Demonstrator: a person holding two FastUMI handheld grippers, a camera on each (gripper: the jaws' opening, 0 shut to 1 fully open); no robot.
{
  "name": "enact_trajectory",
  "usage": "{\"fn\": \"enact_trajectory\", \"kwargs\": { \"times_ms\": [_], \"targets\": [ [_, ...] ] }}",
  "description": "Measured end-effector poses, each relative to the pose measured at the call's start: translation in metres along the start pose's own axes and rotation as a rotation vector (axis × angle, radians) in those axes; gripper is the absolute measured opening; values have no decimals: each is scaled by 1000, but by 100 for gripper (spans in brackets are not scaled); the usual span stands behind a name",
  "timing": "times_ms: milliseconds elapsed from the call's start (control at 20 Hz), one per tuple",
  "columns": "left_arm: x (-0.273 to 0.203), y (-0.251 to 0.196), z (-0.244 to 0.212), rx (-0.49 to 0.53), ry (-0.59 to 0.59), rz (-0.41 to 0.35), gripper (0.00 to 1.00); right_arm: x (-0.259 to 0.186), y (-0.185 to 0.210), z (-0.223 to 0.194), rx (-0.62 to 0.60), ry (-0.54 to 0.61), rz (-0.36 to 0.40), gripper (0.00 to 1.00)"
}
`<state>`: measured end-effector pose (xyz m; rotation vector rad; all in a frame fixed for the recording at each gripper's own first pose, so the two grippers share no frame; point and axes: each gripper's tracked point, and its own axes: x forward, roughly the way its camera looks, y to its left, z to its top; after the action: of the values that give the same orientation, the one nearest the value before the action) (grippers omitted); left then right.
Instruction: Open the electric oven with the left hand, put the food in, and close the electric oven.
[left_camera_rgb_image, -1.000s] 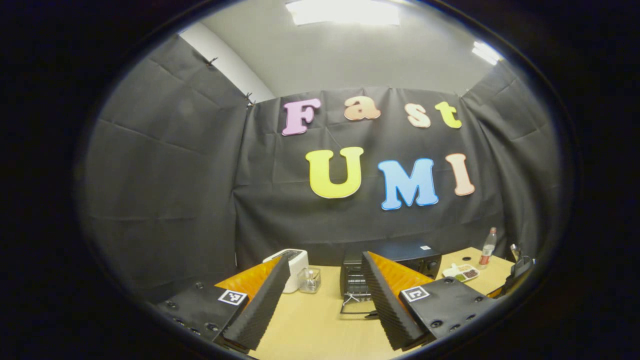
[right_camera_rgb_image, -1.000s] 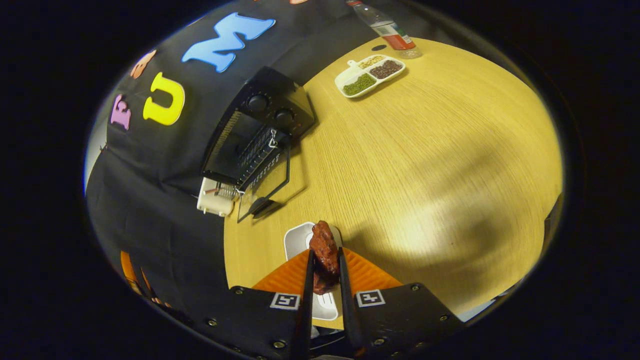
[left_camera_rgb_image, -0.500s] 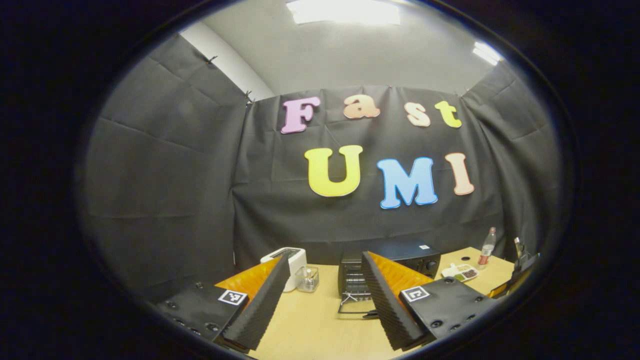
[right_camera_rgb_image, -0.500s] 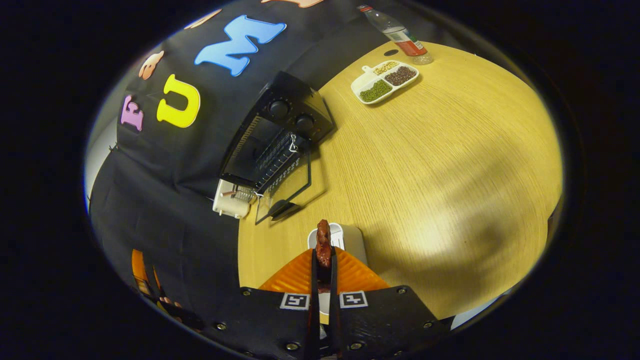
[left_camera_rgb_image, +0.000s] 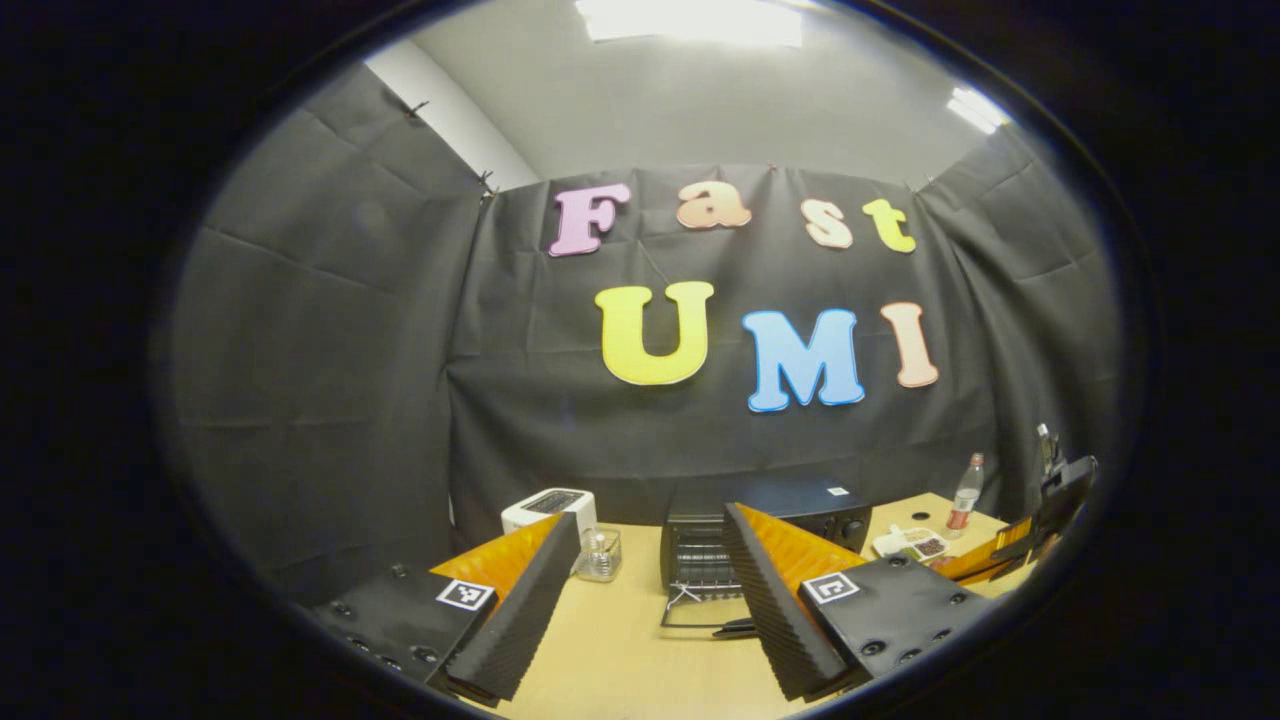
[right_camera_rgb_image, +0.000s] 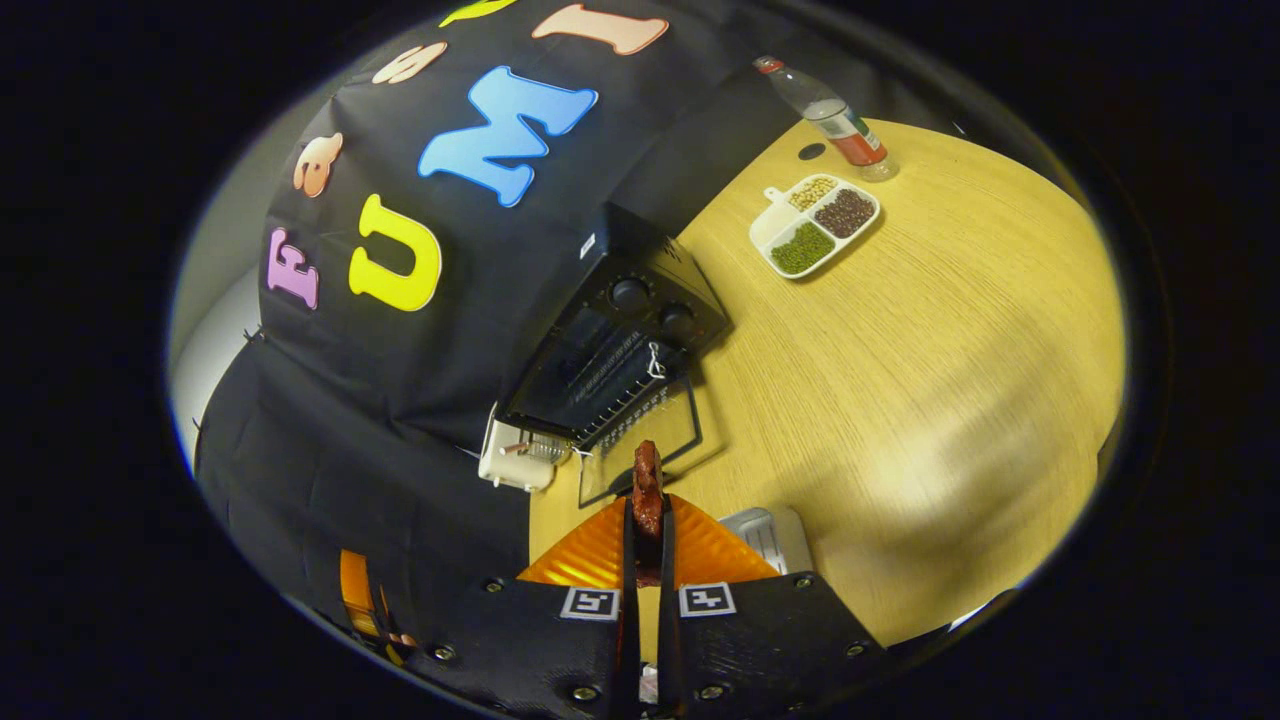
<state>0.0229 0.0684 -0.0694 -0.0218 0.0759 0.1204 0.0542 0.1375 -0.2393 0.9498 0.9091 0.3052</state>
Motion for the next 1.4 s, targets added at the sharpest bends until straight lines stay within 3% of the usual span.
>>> {"fn": "enact_trajectory", "kwargs": {
  "times_ms": [550, 850, 900, 950, 1250, 1400],
  "targets": [
    [38, 29, -14, -9, 33, -16, 100, 80, 55, 21, 26, -119, 79, 7],
    [65, 57, -20, 10, 34, -13, 100, 137, 82, 21, -21, -167, 114, 7],
    [68, 64, -20, 9, 35, -6, 91, 146, 83, 20, -35, -169, 113, 7],
    [69, 70, -20, 9, 35, 3, 96, 155, 84, 19, -44, -170, 110, 7],
    [77, 101, -36, 34, 68, 40, 96, 206, 87, 27, -24, -194, 112, 7],
    [82, 113, -41, 41, 85, 54, 96, 231, 82, 37, -72, -231, 113, 7]
  ]
}}
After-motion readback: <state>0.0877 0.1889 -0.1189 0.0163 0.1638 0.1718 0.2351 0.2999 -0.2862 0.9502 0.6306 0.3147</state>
